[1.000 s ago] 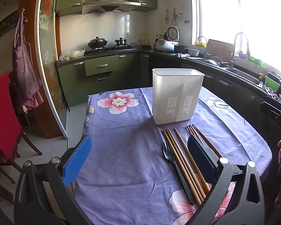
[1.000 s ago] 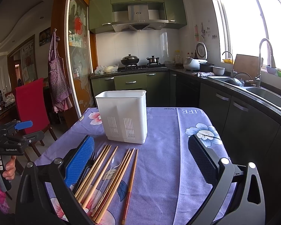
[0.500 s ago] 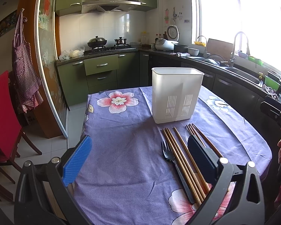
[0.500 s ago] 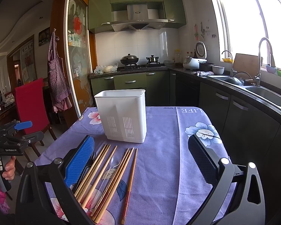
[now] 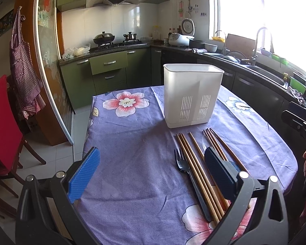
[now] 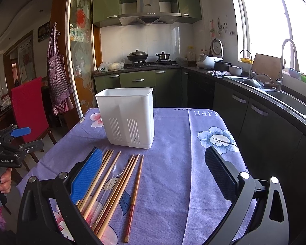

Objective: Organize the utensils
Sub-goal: 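Lower the left gripper onto the black fork and close it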

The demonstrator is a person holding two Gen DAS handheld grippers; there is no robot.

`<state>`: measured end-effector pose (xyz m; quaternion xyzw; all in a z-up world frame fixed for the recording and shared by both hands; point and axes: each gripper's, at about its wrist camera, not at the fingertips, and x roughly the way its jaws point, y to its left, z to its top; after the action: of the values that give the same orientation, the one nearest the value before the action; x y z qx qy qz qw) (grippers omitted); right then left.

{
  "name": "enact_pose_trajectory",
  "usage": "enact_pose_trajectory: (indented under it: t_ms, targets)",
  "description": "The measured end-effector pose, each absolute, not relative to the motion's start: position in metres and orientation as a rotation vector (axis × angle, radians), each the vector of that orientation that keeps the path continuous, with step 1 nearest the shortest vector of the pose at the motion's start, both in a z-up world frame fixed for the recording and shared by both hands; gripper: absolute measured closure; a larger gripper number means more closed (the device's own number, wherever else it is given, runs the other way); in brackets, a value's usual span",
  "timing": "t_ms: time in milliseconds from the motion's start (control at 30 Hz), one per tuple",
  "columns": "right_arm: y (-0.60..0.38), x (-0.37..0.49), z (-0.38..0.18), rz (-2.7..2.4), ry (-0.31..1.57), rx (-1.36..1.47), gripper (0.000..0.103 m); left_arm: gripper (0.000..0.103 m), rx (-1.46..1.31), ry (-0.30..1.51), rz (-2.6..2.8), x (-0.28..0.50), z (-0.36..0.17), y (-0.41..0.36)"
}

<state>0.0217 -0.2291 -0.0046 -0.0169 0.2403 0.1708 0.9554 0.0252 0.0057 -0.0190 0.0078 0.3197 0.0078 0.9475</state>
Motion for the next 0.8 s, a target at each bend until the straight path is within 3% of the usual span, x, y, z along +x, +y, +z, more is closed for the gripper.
enact_pose_trajectory:
  t_ms: [267,400,433,467,567,733,800]
  targets:
    - [-0.225,0.087,-0.024,0.395,0.794,0.020,0.004,0.006,-0.198,1.009,-0.029,0.093,-0.045,0.006]
    - [-0.224,0.103,-0.033,0.380,0.872,0.012,0.004,0.007,-0.166,1.087,-0.018,0.113,-0.055,-0.009]
    - [-0.224,0.101,-0.034,0.379,0.871,0.011,0.004,0.011,-0.156,1.103,-0.010,0.116,-0.057,-0.011]
    - [-0.225,0.102,-0.035,0.382,0.874,0.013,0.004,0.024,-0.163,1.127,-0.005,0.118,-0.059,-0.012]
    - [-0.226,0.104,-0.040,0.385,0.895,0.021,0.004,0.045,-0.190,1.227,-0.005,0.124,-0.073,-0.017]
    - [-0.224,0.101,-0.042,0.394,0.917,0.014,0.004,0.047,-0.164,1.300,0.006,0.122,-0.089,-0.031]
    - [-0.224,0.101,-0.042,0.403,0.917,0.017,0.004,0.056,-0.151,1.311,0.014,0.122,-0.092,-0.035]
